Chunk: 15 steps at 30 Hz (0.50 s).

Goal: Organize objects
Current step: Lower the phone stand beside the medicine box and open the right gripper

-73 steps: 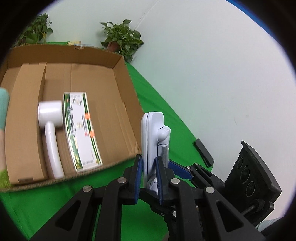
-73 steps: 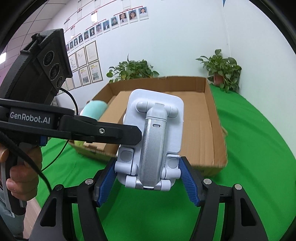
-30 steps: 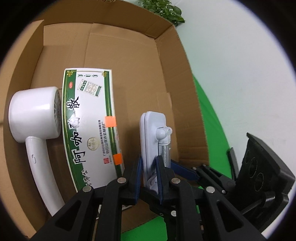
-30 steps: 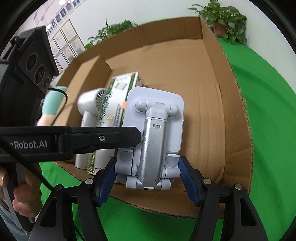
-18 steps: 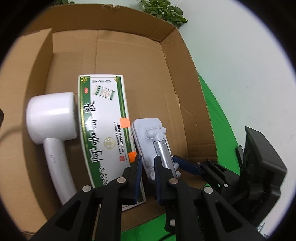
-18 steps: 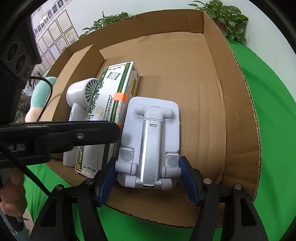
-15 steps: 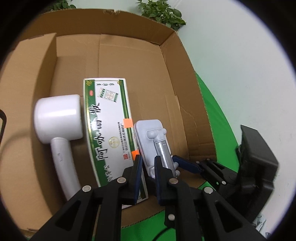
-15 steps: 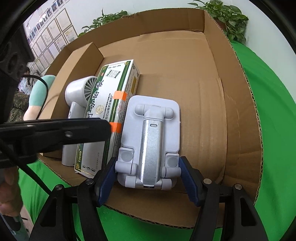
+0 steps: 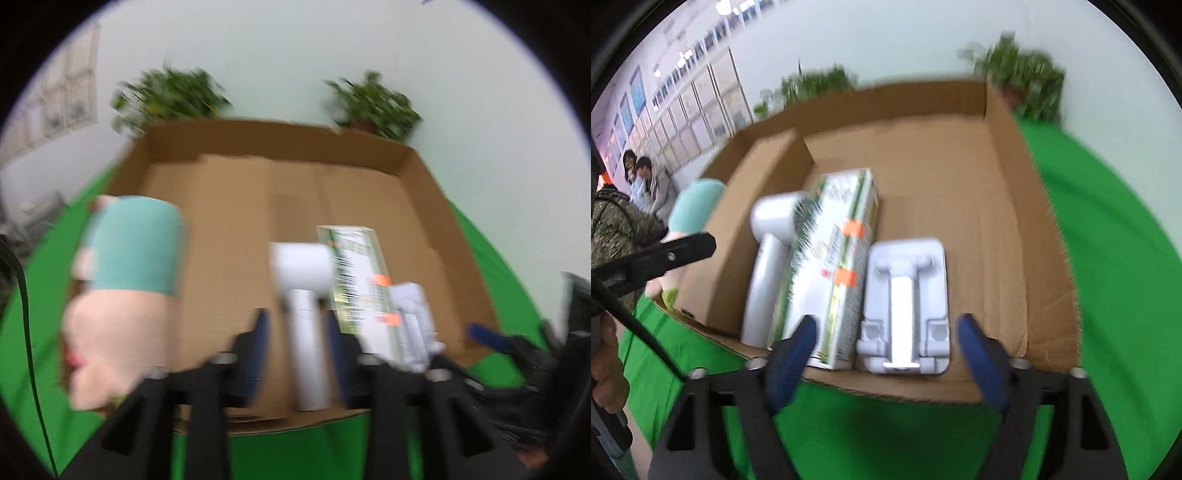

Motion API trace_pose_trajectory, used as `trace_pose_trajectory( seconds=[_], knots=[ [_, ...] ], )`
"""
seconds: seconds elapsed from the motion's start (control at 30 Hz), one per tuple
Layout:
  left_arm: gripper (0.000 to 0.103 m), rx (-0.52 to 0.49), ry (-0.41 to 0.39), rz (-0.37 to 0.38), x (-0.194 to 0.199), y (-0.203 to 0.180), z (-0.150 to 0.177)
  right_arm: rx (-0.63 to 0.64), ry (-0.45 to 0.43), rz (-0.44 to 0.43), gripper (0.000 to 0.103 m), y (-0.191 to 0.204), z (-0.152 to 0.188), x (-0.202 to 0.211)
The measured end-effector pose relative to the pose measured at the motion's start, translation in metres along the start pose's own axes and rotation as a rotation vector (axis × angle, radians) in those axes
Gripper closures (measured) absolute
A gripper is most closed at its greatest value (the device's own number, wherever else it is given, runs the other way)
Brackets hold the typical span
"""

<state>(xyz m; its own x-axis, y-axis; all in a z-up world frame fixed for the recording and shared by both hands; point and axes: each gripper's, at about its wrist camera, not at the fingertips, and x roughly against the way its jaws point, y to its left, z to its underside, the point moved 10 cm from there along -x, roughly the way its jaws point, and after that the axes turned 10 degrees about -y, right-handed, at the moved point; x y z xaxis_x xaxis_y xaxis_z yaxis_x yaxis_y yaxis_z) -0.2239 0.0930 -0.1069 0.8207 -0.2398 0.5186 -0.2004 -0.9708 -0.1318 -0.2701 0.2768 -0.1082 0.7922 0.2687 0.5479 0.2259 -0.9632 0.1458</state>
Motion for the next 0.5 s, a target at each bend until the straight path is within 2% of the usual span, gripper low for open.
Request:
trace_pose_trajectory(
  seconds=[0.03,0.07,0.1,0.2,0.37,0.5],
  knots=[
    [0.039,-0.008,-0.044,-0.028,0.0,0.001,-0.005,0.013,-0.061,0.012,0.001,0.007,-0.001,0.009],
    [0.037,-0.022,-0.098,-0.054,0.005,0.008,-0.003,0.031,-0.12,0.021,0.001,0.015,-0.001,0.018],
    [0.034,-0.034,-0.117,-0.07,0.002,0.011,-0.001,0.055,-0.166,0.034,0.001,0.022,0.0,0.024],
    [0.033,-0.06,-0.138,-0.13,-0.008,0.021,0.011,0.098,-0.231,0.074,0.001,0.039,0.007,0.027],
    [0.033,0.018,-0.138,-0.121,-0.028,0.031,0.025,0.048,-0.228,0.112,0.001,0.036,0.017,0.012],
    [0.03,0.013,-0.182,-0.113,-0.017,0.03,0.026,0.056,-0.227,0.128,0.001,0.033,0.017,0.008]
  ],
)
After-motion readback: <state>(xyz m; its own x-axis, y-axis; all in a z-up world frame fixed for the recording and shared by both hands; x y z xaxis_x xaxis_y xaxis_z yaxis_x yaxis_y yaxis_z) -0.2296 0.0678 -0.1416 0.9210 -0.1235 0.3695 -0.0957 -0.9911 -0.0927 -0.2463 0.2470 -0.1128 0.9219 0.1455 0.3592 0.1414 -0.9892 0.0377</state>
